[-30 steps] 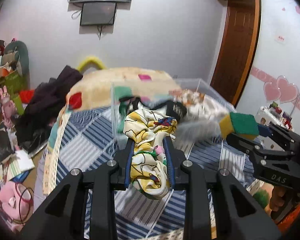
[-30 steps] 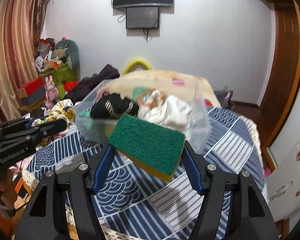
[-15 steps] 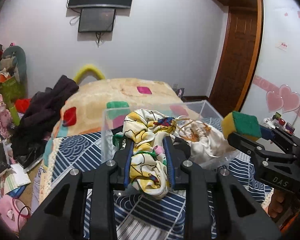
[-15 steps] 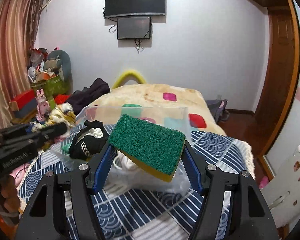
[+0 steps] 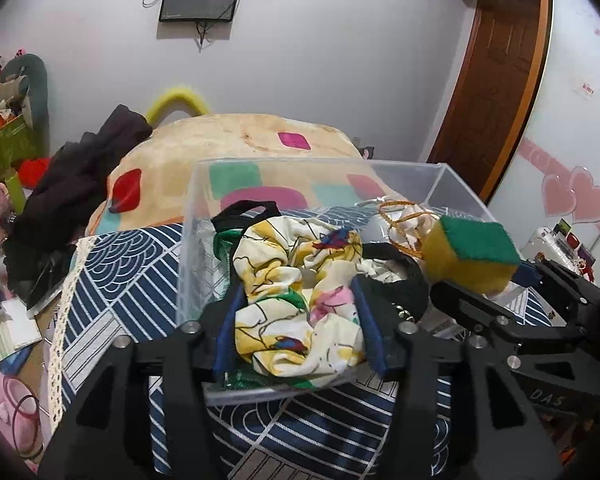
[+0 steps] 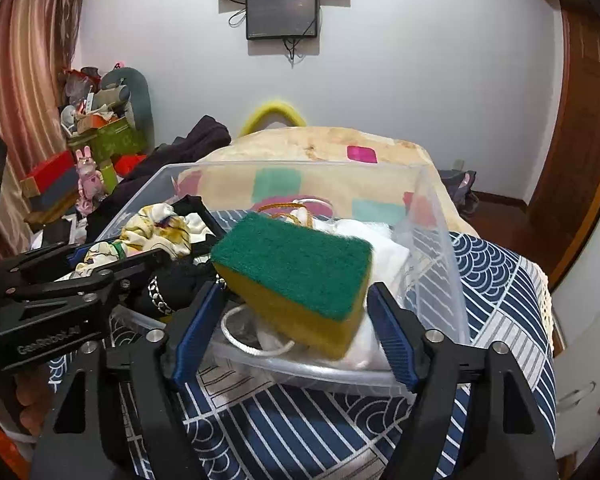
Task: Organize soft objects
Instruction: 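Place the scrunchie and sponge into the clear box and release both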
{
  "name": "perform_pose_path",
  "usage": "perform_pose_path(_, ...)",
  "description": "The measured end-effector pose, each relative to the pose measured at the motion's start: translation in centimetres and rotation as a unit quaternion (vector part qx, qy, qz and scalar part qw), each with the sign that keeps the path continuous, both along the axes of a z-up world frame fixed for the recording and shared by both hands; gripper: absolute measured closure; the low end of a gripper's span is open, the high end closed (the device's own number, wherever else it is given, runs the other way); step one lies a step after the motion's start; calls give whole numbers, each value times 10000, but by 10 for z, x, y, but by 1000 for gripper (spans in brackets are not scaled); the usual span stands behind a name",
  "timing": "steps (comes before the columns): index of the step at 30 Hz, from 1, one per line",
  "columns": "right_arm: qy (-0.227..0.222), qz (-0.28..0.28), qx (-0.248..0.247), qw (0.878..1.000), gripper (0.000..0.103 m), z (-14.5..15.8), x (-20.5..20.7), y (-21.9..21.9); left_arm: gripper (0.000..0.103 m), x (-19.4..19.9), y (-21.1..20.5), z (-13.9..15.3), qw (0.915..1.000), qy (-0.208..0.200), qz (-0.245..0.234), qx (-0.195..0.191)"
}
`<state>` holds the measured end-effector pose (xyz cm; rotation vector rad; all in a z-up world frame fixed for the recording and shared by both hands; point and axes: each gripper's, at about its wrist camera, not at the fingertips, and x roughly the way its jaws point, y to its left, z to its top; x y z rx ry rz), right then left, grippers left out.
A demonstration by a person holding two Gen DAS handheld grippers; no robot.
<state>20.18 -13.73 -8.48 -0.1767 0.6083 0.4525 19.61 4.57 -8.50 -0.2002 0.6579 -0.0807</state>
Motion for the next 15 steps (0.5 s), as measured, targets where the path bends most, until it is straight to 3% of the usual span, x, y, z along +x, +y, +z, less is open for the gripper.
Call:
perform_pose_path(7,-169,-31,174,9997,26,18,-13,-16,38,-28,0,20,9994,-326,-41,-68)
perform_pose_path(15,-896,-18,425,9951,20,58,-54,-30,28,-74,-12,65,9945,-1029,15,189)
